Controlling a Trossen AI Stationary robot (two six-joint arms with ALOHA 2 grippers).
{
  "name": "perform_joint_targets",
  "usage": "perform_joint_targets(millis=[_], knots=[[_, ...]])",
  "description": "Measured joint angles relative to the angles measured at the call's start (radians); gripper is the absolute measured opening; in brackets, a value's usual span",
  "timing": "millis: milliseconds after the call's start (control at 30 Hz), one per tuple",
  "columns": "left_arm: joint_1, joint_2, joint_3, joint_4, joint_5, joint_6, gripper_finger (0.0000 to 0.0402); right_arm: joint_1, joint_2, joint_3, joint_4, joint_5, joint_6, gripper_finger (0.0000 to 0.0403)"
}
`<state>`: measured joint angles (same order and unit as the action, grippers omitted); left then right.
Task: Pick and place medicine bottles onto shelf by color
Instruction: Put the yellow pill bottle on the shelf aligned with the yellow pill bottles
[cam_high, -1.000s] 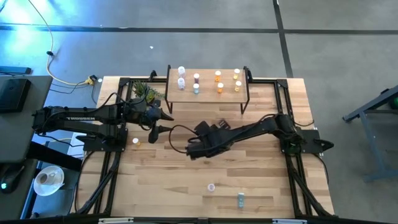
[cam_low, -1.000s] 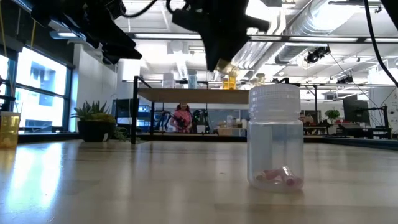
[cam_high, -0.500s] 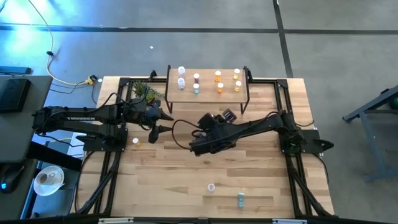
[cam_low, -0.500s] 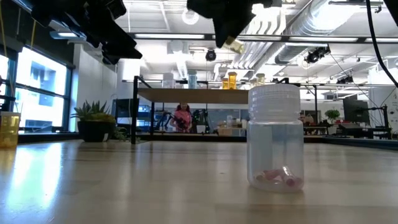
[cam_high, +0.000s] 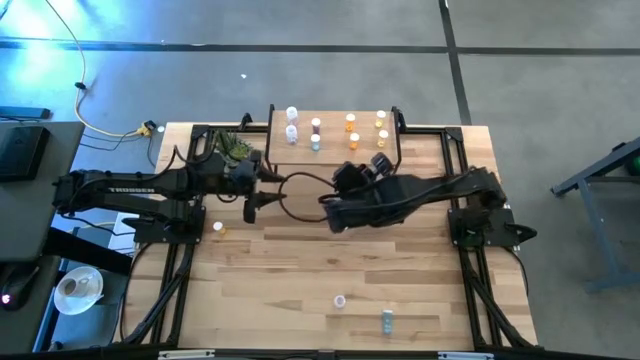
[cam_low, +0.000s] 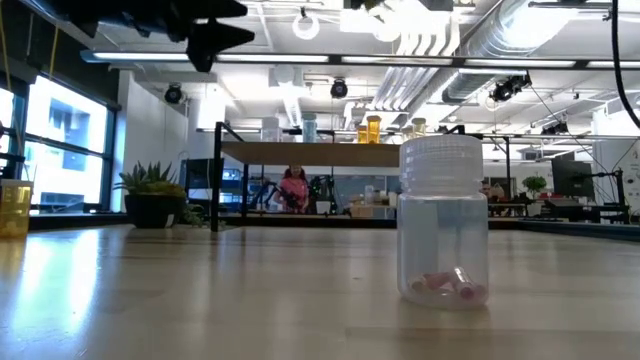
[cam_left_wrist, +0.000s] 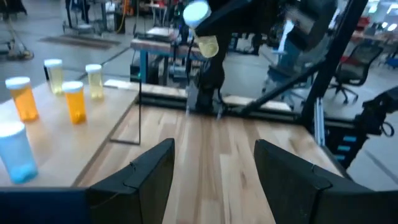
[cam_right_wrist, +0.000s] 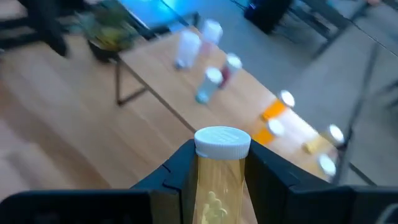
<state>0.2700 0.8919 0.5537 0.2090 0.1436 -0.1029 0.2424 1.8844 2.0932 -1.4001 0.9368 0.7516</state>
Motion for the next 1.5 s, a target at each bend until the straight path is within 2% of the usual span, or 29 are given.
perform_joint_targets(millis=[167,367,533,900,1400,1500], knots=[[-0.019,0.021,0.000,0.093,0.000,0.000,0.0211,0.000,-0.066,0.000,0.191,-0.090,-0.239,0.0103],[-0.051,0.094,0.000,0.255,0.000,0.010,0.0211,-0.005,-0.106,0.000,0.466,-0.319,-0.558,0.0103],[-0.076,0.171,0.000,0.432,0.002,0.017,0.0211,-0.013,-0.110,0.000,0.614,-0.477,-0.715,0.0103],[-0.107,0.299,0.002,0.747,0.002,0.018,0.0211,-0.038,-0.110,-0.001,0.675,-0.567,-0.751,0.0103],[-0.114,0.427,0.150,0.753,0.006,0.039,0.0211,-0.053,-0.110,-0.001,0.710,-0.576,-0.752,0.0103],[-0.114,0.428,0.165,0.752,0.042,0.066,0.0211,-0.053,-0.110,-0.001,0.707,-0.572,-0.752,0.0103]])
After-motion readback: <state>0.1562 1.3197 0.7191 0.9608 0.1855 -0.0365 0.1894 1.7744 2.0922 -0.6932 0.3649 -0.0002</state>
